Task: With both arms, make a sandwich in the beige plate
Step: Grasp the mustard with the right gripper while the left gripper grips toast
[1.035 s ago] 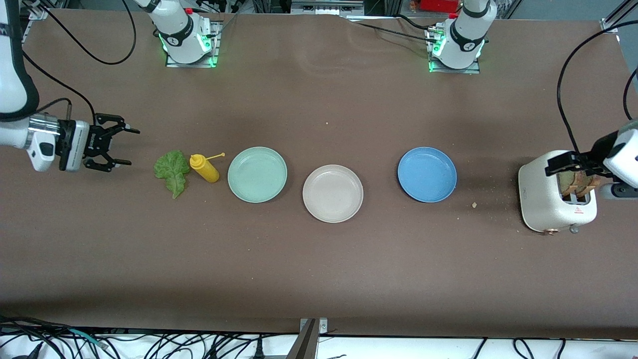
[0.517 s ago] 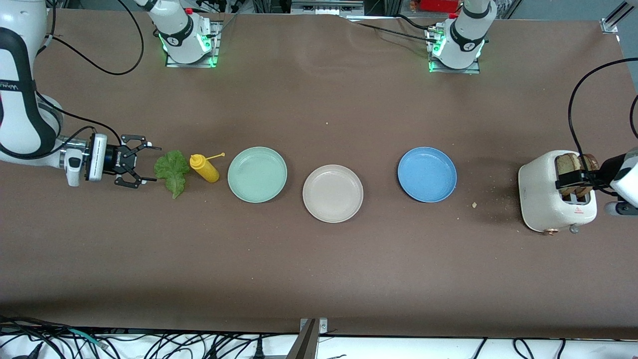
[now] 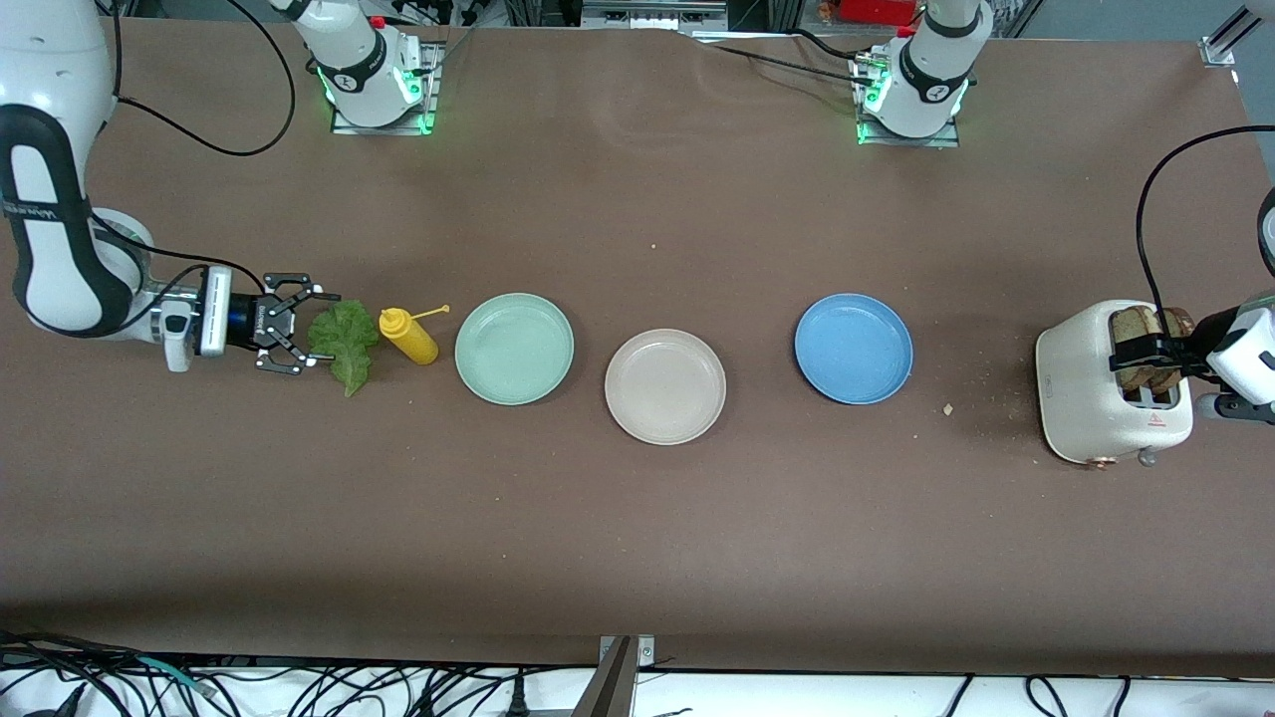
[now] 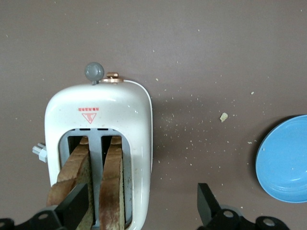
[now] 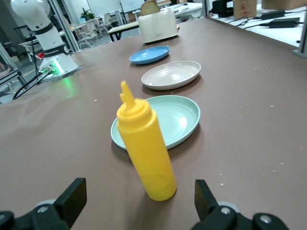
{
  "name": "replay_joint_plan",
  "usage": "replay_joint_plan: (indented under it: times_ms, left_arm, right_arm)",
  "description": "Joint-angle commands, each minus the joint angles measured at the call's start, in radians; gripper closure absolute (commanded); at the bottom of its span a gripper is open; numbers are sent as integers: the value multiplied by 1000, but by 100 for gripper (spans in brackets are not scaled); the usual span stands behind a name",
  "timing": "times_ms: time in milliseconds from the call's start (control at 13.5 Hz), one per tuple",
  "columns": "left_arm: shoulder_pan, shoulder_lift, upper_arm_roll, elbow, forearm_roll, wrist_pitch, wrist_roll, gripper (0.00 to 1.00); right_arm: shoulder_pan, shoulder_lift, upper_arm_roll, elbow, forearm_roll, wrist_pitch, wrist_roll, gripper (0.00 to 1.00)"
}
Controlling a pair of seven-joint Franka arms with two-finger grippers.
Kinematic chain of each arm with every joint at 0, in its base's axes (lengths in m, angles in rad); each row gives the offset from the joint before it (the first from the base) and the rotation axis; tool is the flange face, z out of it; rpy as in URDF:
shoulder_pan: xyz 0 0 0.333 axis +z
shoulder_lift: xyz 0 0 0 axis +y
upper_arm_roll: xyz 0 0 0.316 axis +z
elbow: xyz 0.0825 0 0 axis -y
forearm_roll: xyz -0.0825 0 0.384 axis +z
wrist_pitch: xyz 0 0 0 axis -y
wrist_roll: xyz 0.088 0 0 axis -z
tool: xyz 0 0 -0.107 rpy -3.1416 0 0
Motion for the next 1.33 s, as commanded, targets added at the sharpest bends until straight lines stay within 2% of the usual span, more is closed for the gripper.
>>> replay_joint_plan:
  times_ms: [0, 148, 222, 296, 517, 591, 665, 813, 887, 961, 1035, 1108, 1182, 1256]
  left_arm:
    - [6, -88, -8, -132, 27, 76, 20, 0]
    - [17, -105, -7, -195, 30, 144, 21, 0]
    - [21, -109, -8, -226, 42, 181, 21, 0]
    - [27, -114, -8, -251, 51, 213, 26, 0]
    - [41, -112, -8, -263, 51, 230, 29, 1]
    - [43, -112, -8, -266, 51, 230, 33, 6]
    - [44, -111, -8, -272, 51, 230, 33, 22]
    - [44, -108, -8, -271, 53, 227, 36, 77]
    - [44, -108, -8, -271, 59, 226, 43, 96]
    - [44, -108, -8, -271, 77, 224, 90, 100]
    - [46, -108, -8, -269, 79, 221, 140, 100]
    - [46, -108, -8, -263, 79, 219, 173, 100]
    - [46, -108, -8, -257, 80, 215, 196, 100]
    - [46, -111, -7, -251, 80, 213, 226, 100]
  right_arm:
    - [-6, 58, 24, 20, 57, -25, -97, 0]
    - [-5, 107, 51, 43, 118, -30, -174, 0]
    - [-8, 128, 86, 60, 132, -47, -204, 0]
    - [-8, 140, 91, 62, 135, -48, -229, 0]
    - [-6, 165, 114, 62, 158, -50, -274, 0]
    - [-6, 171, 122, 60, 175, -50, -300, 0]
    - [-6, 180, 133, 59, 181, -53, -306, 0]
    - [-6, 182, 143, 60, 194, -58, -309, 1]
    - [-5, 182, 145, 60, 195, -59, -311, 5]
    - [-6, 182, 157, 62, 200, -68, -323, 13]
    - [-6, 182, 160, 62, 226, -73, -370, 32]
    - [-8, 182, 162, 62, 247, -82, -410, 70]
    - [-6, 188, 162, 62, 252, -88, -407, 91]
    - [-8, 200, 163, 62, 255, -93, -407, 100]
